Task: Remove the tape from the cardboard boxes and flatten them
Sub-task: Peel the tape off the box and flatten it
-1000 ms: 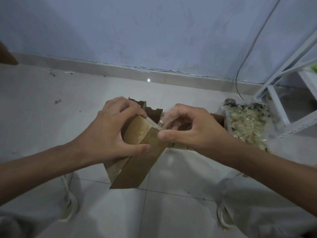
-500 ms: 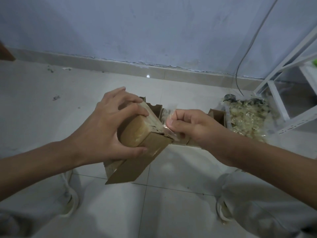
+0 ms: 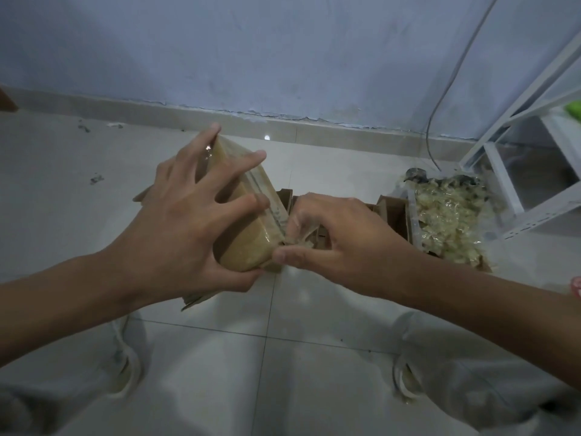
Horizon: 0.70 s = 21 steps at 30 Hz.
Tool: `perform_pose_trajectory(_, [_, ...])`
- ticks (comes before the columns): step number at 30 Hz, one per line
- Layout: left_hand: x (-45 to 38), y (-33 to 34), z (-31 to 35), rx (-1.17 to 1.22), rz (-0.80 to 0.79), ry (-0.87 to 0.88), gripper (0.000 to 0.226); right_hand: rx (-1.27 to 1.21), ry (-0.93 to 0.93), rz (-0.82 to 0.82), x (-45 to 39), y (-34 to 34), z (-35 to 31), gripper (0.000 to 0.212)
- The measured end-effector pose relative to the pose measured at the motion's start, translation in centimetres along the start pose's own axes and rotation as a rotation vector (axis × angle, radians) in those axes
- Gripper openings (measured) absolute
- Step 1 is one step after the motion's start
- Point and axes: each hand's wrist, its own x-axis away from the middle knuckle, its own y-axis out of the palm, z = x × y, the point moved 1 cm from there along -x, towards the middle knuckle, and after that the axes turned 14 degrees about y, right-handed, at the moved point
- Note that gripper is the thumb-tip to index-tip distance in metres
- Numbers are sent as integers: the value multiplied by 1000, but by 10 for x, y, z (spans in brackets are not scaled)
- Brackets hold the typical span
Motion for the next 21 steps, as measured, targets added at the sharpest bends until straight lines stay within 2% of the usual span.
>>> perform_pose_trajectory(2, [2,0,-2,14,-8,17,80,-137,3,-114,-2,-2,6,20])
perform_pose_trajectory(4, [4,0,-2,34,-12,42,79,-229,13,-182,-2,-6,12,13])
perform_pose_trajectory(8, [5,1,0,48,-22,124,78,-251,24,-324,-2,-8,15,16])
perform_pose_trajectory(11, [5,3,2,131,-47,191,78,-203,3,-419,-2,-15,13,17])
perform_pose_trajectory(13, [3,2,4,195,-31,225,74,-255,-3,-495,-2,-21,11,20])
perform_pose_trajectory(16, [3,2,2,252,-12,250,70,-387,31,-546,0,-22,11,21])
perform_pose_trajectory(19, [8,5,-4,402,-26,155,69,-559,103,-555,3,-18,9,20])
perform_pose_trajectory(21, [11,10,-4,444,-39,125,65,-575,132,-535,4,-12,5,21])
